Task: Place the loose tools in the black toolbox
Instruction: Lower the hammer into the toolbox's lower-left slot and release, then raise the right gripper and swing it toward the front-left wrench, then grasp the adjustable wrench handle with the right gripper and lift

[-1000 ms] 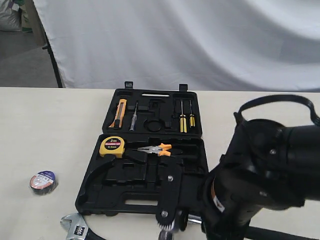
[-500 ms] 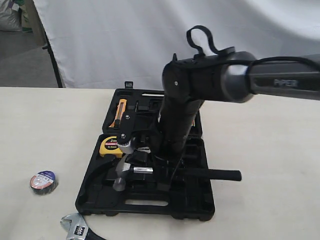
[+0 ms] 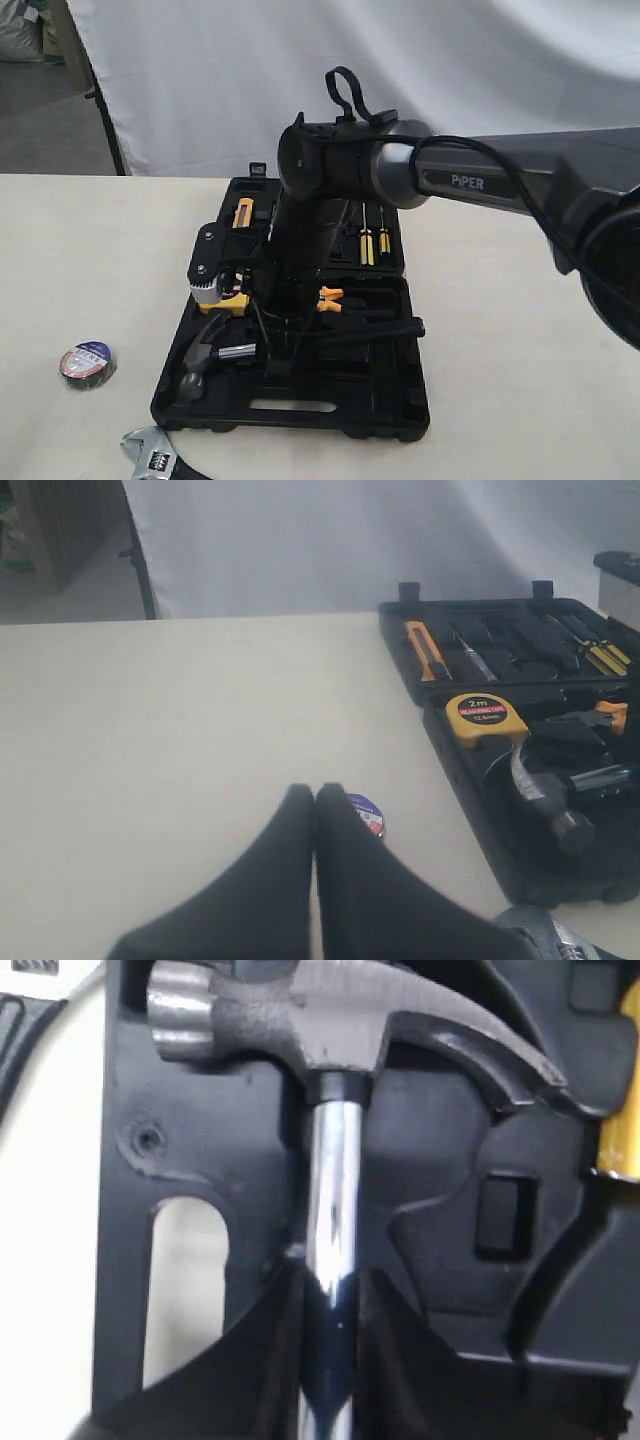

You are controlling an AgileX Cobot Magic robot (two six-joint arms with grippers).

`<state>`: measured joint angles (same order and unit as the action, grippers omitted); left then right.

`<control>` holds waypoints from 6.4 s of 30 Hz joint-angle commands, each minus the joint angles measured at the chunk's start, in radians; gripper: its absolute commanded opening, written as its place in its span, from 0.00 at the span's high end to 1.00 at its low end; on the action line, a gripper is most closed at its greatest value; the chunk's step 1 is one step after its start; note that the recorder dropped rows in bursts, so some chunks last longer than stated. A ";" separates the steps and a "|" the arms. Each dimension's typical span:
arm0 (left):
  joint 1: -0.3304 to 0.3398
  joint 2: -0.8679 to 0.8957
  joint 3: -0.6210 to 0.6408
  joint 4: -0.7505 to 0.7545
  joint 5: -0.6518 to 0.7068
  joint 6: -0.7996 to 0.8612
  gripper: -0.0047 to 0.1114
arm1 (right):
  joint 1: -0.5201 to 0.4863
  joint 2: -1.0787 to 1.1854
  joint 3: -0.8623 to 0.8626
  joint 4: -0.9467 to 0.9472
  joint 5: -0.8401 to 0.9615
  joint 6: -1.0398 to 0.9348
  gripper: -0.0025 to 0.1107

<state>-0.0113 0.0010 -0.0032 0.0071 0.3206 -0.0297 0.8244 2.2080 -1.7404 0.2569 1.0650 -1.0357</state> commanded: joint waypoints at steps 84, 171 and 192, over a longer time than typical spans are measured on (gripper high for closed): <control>-0.007 -0.001 0.003 -0.001 -0.001 -0.001 0.96 | -0.084 -0.129 0.301 0.002 -0.123 0.127 0.98; -0.007 -0.001 0.003 -0.001 -0.001 -0.001 0.96 | 0.247 -0.164 0.114 0.081 -0.039 0.364 0.98; -0.007 -0.001 0.003 -0.001 -0.001 -0.001 0.96 | 0.343 -0.009 0.114 -0.099 -0.040 0.623 0.37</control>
<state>-0.0113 0.0010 -0.0032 0.0071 0.3206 -0.0297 1.1683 2.1828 -1.6252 0.1417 1.0237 -0.3923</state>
